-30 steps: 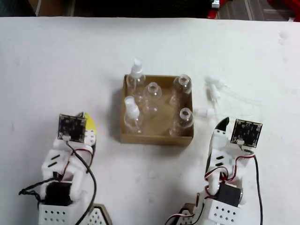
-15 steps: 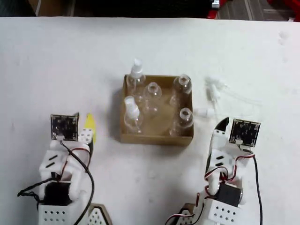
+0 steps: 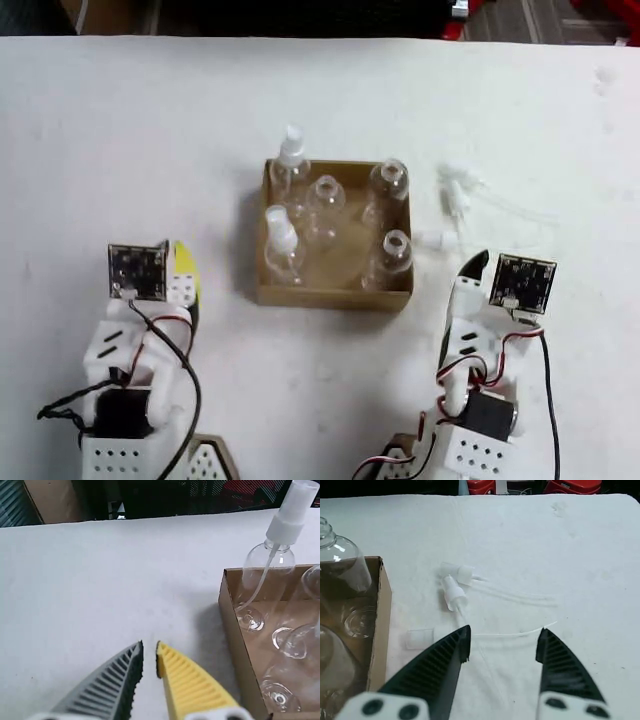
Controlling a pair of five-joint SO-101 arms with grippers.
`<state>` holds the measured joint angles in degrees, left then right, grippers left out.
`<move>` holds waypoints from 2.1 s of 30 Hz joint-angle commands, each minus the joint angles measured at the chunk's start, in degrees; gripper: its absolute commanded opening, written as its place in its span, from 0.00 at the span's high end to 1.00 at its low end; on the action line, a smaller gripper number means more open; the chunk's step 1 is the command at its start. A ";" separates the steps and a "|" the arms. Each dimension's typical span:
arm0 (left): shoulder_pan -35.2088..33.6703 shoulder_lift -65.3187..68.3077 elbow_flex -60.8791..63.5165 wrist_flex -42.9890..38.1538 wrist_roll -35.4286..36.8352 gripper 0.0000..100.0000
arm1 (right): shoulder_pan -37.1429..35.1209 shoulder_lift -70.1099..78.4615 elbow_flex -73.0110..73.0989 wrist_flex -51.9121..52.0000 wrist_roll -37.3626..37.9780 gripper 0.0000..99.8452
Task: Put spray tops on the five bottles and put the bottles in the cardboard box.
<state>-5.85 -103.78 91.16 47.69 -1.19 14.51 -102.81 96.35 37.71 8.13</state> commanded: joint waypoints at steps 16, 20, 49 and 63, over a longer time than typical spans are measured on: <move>-0.75 -0.57 -2.11 -1.23 3.87 0.80 | 0.04 -0.57 0.53 -1.54 0.00 0.98; -2.33 -0.57 -2.11 -1.49 5.98 0.77 | 0.13 -0.57 0.44 -1.54 0.00 0.87; -2.51 -0.57 -1.67 -2.73 5.10 0.86 | 1.80 -0.57 0.44 -2.07 0.00 0.93; -4.53 -0.57 -2.20 -3.08 5.36 0.98 | 1.71 -0.48 0.53 -2.33 -0.53 0.88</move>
<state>-8.04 -103.78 91.16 46.29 3.03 15.91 -102.81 96.35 36.84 8.13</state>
